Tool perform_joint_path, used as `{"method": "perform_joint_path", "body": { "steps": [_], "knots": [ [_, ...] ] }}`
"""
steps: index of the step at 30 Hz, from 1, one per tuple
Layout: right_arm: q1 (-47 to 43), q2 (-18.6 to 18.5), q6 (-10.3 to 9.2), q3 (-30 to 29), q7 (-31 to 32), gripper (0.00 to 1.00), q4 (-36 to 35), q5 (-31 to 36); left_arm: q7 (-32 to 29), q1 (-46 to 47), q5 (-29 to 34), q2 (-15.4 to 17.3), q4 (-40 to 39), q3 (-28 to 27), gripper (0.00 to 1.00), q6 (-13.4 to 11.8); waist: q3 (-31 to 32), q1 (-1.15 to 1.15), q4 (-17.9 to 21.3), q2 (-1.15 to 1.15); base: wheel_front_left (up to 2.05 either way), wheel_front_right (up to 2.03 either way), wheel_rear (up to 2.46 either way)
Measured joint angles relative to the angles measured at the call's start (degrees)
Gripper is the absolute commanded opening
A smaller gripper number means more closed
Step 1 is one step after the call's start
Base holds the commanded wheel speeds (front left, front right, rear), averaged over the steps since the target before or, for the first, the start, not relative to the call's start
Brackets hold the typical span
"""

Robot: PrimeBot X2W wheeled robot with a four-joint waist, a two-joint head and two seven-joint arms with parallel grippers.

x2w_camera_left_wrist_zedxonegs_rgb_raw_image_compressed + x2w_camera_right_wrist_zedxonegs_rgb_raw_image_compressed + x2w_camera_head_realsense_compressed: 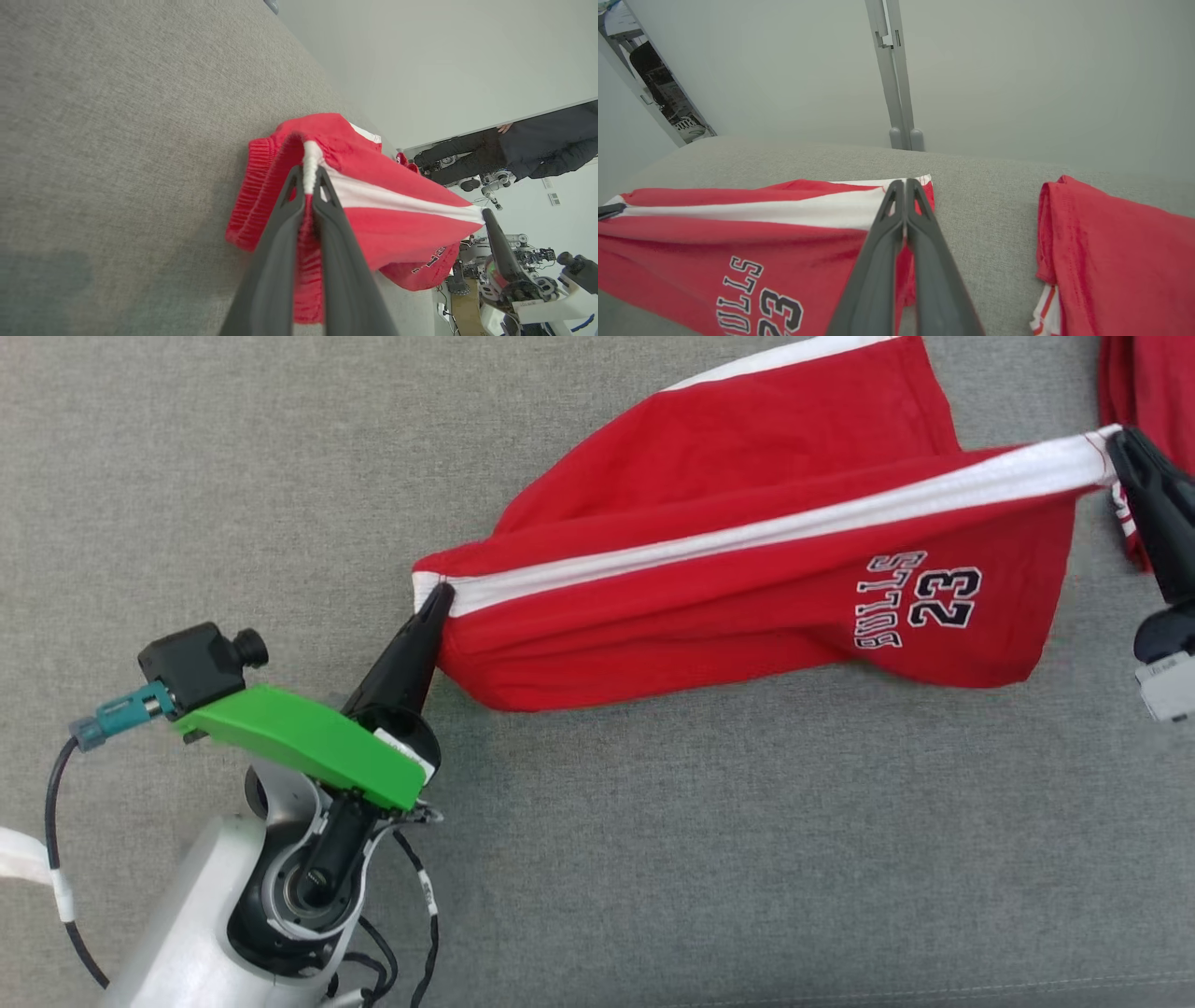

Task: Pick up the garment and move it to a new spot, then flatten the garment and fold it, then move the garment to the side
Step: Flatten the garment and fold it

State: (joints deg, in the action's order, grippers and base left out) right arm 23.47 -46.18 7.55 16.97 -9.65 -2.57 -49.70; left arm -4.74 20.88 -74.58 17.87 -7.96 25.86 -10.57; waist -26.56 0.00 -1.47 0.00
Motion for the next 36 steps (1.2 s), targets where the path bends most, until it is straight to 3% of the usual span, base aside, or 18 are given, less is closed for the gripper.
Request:
{"method": "perform_joint_path", "body": {
  "steps": [12,22,23,24,25,30,36],
  "knots": [
    [22.2,-2.32,0.0,12.87,3.81,0.0,12.4,-0.15,-2.26,9.03,1.22,-1.7,4.31,1.49,0.0,0.83,-4.44,0.0,-2.25,0.0,0.0,0.0,0.0],
    [33.89,-0.29,0.0,21.06,2.4,0.0,22.97,-2.24,-2.19,15.48,4.04,-2.79,8.43,2.33,0.0,1.51,-9.12,0.0,-3.85,0.0,0.0,0.0,0.0],
    [34.65,0.2,0.0,21.93,2.08,0.0,23.97,-2.83,-2.13,15.66,4.04,-2.93,8.7,2.36,0.14,1.59,-9.41,0.0,-4.0,0.0,0.0,0.0,0.0],
    [35.31,0.55,0.0,22.81,1.68,0.08,24.91,-3.32,-1.94,15.8,4.05,-3.07,9.05,2.44,0.45,1.8,-9.59,0.01,-4.16,0.0,0.0,0.0,0.0],
    [36.38,1.1,0.0,23.94,0.19,1.0,26.62,-3.75,-1.86,16.03,4.08,-3.24,9.81,2.47,1.0,1.98,-9.71,0.01,-4.37,0.0,0.0,0.0,0.0],
    [37.01,1.65,-0.02,26.07,-3.99,1.0,29.1,-5.01,0.66,15.85,5.26,-3.59,10.53,2.57,1.0,3.6,-8.29,0.0,-4.39,0.0,0.0,0.0,0.0],
    [31.96,3.01,-0.02,22.2,-5.34,1.0,27.3,-4.75,11.12,11.52,15.13,-0.76,9.93,3.12,1.0,3.69,-4.49,0.01,-3.57,0.0,0.0,0.0,0.0]
  ]
}}
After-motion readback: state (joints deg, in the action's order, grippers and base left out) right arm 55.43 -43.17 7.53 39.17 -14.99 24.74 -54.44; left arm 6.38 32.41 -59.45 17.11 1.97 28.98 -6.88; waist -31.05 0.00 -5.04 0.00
